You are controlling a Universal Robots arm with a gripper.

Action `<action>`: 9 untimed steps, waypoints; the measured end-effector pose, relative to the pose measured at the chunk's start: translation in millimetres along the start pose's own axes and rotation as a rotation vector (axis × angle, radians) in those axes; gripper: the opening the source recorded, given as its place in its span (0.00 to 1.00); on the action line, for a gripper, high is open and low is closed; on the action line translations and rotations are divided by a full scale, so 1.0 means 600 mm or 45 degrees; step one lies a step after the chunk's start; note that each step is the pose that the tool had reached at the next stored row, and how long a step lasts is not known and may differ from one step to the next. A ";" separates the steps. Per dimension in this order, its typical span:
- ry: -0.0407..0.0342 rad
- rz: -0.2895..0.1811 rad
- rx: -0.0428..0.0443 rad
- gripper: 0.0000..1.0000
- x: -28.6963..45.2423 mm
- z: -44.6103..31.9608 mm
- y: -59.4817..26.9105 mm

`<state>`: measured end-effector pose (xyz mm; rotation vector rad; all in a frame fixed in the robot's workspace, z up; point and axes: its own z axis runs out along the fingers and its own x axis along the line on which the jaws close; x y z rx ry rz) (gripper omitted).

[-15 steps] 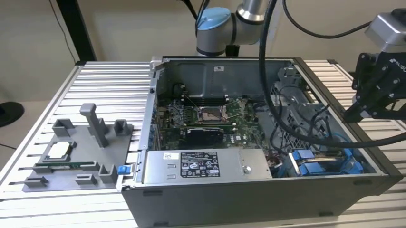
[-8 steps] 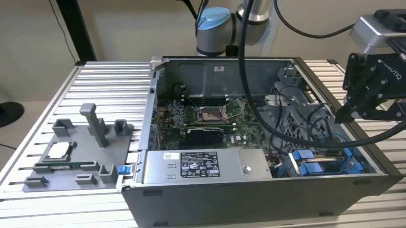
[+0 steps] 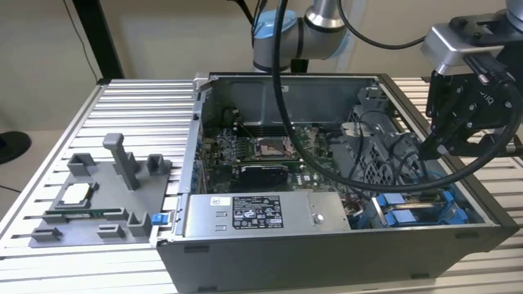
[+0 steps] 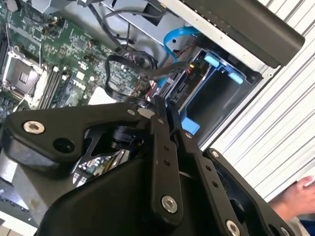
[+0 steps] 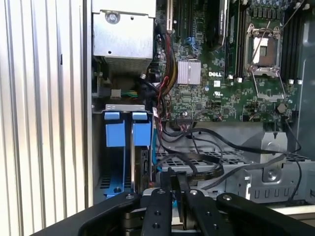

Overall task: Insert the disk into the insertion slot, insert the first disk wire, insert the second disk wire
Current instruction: 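Insert the second disk wire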

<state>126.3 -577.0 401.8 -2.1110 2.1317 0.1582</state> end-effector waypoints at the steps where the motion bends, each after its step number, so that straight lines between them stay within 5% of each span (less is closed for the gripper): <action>1: 0.0001 0.000 0.001 0.00 0.000 0.000 0.001; 9: 0.0001 0.000 0.001 0.00 0.000 0.000 0.002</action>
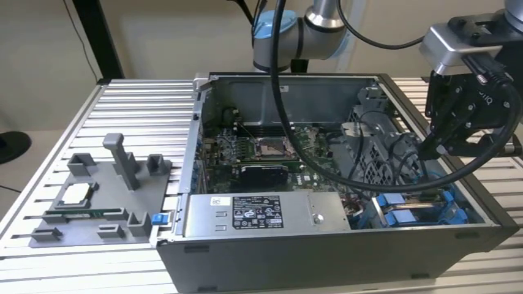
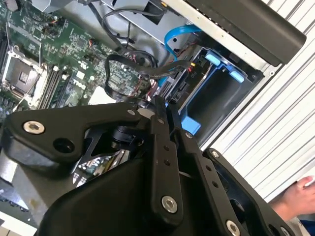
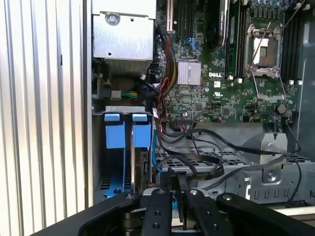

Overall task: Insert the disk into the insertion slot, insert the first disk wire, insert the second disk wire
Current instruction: 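Insert the second disk wire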

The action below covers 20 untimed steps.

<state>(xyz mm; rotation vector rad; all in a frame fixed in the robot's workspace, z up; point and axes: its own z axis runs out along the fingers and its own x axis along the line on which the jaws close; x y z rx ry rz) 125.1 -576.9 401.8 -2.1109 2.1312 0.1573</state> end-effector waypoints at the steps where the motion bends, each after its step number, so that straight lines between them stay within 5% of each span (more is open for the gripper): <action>1: 0.0000 0.000 0.000 0.00 0.000 0.000 0.000; 7: 0.0001 0.000 0.000 0.00 0.000 0.002 0.000; 14: 0.0076 0.000 0.001 0.00 0.004 0.020 0.001; 20: 0.0322 -0.001 0.001 0.00 0.006 0.033 0.001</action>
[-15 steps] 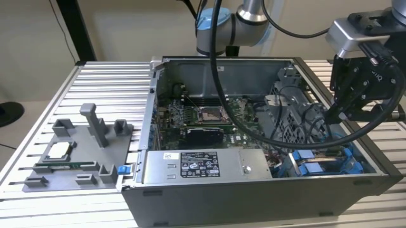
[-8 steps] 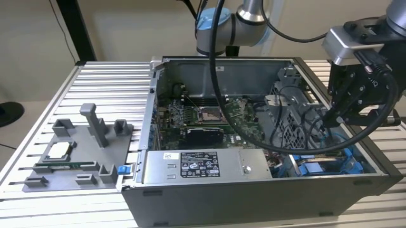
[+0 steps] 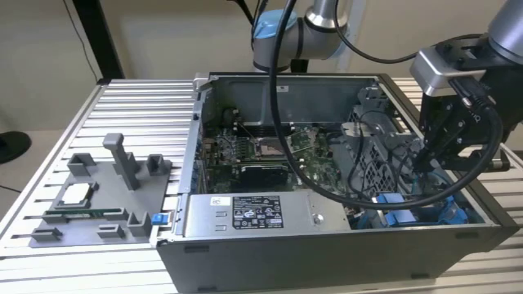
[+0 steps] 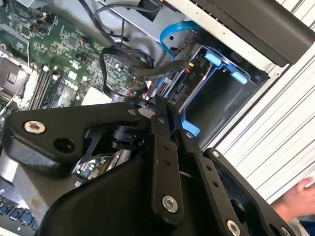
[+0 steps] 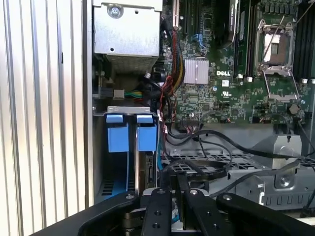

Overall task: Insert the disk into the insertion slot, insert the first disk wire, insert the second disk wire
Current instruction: 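Insert the second disk wire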

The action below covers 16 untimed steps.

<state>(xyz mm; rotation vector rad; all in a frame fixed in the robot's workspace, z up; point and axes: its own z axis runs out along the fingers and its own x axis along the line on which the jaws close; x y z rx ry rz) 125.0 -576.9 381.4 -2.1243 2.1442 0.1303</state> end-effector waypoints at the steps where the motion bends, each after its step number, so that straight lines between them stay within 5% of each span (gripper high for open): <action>1: 0.0075 0.000 0.000 0.00 0.000 0.001 0.000; 4: 0.0287 -0.001 0.000 0.00 0.001 0.004 0.000; 16: 0.0342 -0.001 0.000 0.00 0.001 0.007 0.000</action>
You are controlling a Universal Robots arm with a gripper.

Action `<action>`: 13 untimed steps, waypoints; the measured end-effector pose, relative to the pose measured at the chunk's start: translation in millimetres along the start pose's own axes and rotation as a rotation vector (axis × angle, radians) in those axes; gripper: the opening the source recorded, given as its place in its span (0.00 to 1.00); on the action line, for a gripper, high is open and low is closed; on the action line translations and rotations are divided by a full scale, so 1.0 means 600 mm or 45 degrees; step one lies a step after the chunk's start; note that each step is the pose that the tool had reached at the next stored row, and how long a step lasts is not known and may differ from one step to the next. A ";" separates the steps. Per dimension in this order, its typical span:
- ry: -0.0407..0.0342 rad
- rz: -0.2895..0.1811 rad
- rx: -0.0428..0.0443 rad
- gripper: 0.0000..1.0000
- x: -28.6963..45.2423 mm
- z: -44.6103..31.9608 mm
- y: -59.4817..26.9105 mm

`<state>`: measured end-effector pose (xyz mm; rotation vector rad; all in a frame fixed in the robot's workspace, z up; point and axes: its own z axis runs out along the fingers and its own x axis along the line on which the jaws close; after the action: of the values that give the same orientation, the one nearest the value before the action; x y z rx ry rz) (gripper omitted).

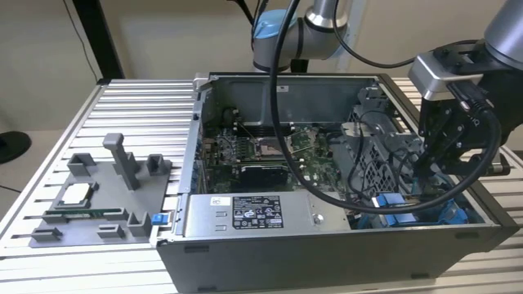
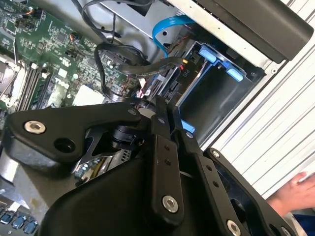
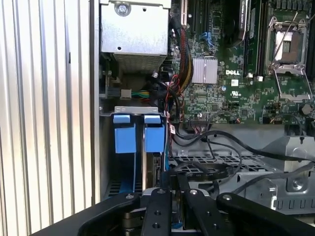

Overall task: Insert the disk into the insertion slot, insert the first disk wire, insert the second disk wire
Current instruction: 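Insert the second disk wire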

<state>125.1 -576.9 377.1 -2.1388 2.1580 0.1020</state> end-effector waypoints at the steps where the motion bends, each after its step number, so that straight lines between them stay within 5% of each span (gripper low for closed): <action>1: 0.0002 0.000 0.000 0.00 0.000 0.000 0.000; 13: -0.0002 0.000 0.002 0.00 0.001 0.007 0.000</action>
<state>125.1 -577.0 372.9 -2.1379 2.1569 0.1001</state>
